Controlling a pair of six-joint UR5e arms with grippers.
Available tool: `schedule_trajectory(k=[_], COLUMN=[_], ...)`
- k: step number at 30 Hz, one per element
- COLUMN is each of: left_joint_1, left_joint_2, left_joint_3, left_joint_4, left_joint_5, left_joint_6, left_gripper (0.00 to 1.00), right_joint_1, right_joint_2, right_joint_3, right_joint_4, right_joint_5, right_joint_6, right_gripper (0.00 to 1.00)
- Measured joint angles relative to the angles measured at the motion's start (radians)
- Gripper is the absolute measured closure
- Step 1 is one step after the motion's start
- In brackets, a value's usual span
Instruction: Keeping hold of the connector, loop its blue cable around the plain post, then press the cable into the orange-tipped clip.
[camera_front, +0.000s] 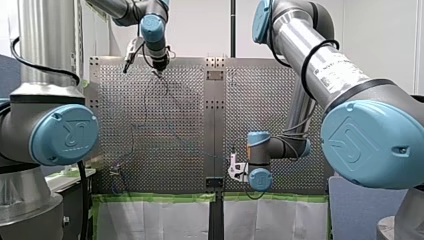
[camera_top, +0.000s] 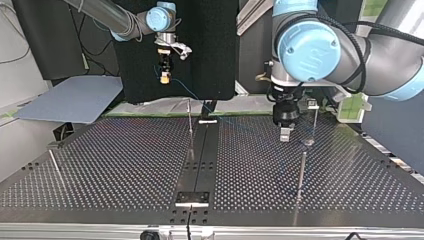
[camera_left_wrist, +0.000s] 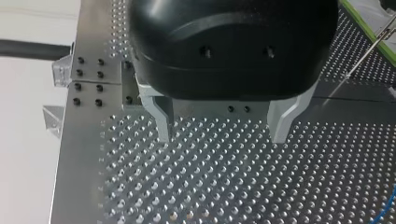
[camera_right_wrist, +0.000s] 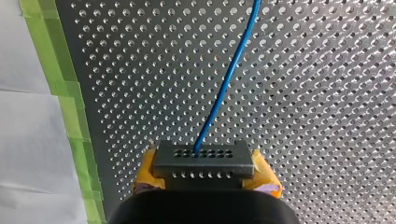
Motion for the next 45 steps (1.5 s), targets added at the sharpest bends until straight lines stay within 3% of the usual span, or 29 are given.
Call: schedule_trajectory(k=[6,19,27,37,45], left_joint_1=[-0.043,-0.165,-0.151,-0.131,-0.112], left_joint_2=[-0.037,-0.170,-0.238,-0.317,-0.359], left_joint_3=[0.000,0.003,0.013,0.088,0.127], left_joint_4=[0.041,0.174,0.242,0.300,0.313], left_joint_5=[-0.039,-0.173,-0.240,-0.334,-0.348], left_joint_6=[0.048,0.181,0.249,0.343,0.369], left_gripper=[0.00,0.00,0.00,0.00,0.00], right_joint_1=[0.000,0.000,0.001,0.002,0.002], right_joint_2=[0.000,0.000,0.000,0.000,0.000], right_joint_3=[0.000,0.000,0.000,0.000,0.000], right_joint_4=[-0.001,-0.007,-0.008,-0.008,-0.008], right_joint_5=[0.000,0.000,0.000,0.000,0.000], right_joint_6=[0.003,0.003,0.003,0.000,-0.003], right_gripper=[1.00,1.00,1.00,1.00,1.00])
